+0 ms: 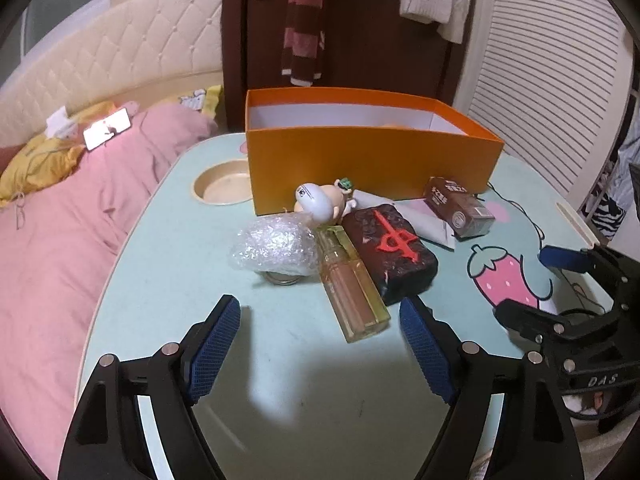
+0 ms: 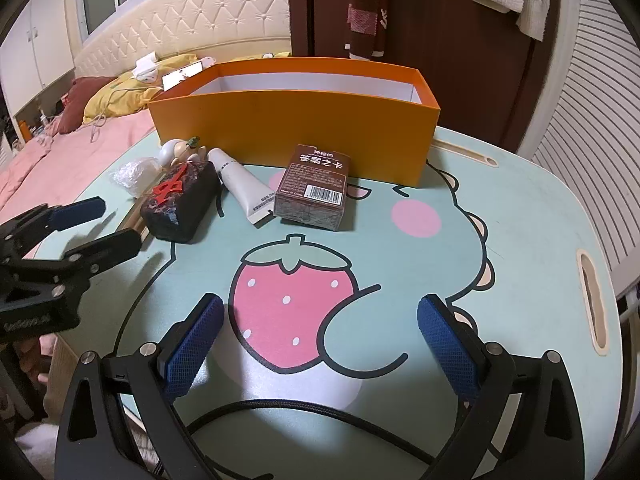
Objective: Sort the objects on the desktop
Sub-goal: 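Grasp the amber perfume bottle upright with the left gripper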
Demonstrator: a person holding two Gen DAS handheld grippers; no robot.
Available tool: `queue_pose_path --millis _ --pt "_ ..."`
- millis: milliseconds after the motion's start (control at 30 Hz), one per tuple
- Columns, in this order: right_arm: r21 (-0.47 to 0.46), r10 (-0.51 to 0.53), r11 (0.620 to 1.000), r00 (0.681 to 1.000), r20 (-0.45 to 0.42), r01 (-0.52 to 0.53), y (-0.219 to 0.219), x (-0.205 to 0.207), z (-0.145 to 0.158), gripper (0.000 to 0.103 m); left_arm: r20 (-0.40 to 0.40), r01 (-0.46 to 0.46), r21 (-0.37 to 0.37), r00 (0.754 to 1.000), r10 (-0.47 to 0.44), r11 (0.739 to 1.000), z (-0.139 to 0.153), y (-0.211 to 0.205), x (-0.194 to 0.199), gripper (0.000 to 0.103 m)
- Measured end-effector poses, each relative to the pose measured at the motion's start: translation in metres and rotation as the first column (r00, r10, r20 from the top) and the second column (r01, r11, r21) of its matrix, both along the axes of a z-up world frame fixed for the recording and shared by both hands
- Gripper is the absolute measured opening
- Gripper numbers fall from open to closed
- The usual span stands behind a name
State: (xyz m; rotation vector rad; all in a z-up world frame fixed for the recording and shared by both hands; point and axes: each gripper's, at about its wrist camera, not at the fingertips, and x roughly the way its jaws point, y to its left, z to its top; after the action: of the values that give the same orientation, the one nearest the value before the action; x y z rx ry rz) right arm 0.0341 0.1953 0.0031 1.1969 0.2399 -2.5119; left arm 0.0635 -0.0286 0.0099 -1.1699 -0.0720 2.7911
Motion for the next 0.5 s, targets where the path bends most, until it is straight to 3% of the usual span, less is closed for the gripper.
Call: queue_pose_path --millis 33,67,133,167,500 --pt "0.000 0.001 1.000 1.000 0.000 -0.001 0.000 0.000 0.000 0.098 0.005 0.006 0.008 1.000 -0.006 1.000 0.000 0.000 -0.001 0.063" --pt "-0.001 0.002 1.000 1.000 -0.001 -0.002 0.000 0.000 0.000 0.098 0.007 0.013 0.006 1.000 -0.013 1.000 0.000 0.000 -0.002 0.058" --pt "-0.001 0.004 1.000 1.000 -0.001 -0.004 0.000 0.000 0.000 0.098 0.010 0.033 -0.018 0.999 -0.033 0.999 0.000 0.003 -0.001 0.028" --pt "-0.001 0.004 1.000 1.000 -0.001 -0.004 0.000 0.000 0.000 0.098 0.011 0.041 -0.033 0.999 -0.040 0.999 0.000 0.004 -0.001 0.020" --pt "-0.003 0.008 1.000 1.000 -0.002 -0.008 0.000 0.001 -0.001 0.098 0.001 0.061 0.019 0.998 -0.061 0.998 0.006 -0.002 0.018 0.016"
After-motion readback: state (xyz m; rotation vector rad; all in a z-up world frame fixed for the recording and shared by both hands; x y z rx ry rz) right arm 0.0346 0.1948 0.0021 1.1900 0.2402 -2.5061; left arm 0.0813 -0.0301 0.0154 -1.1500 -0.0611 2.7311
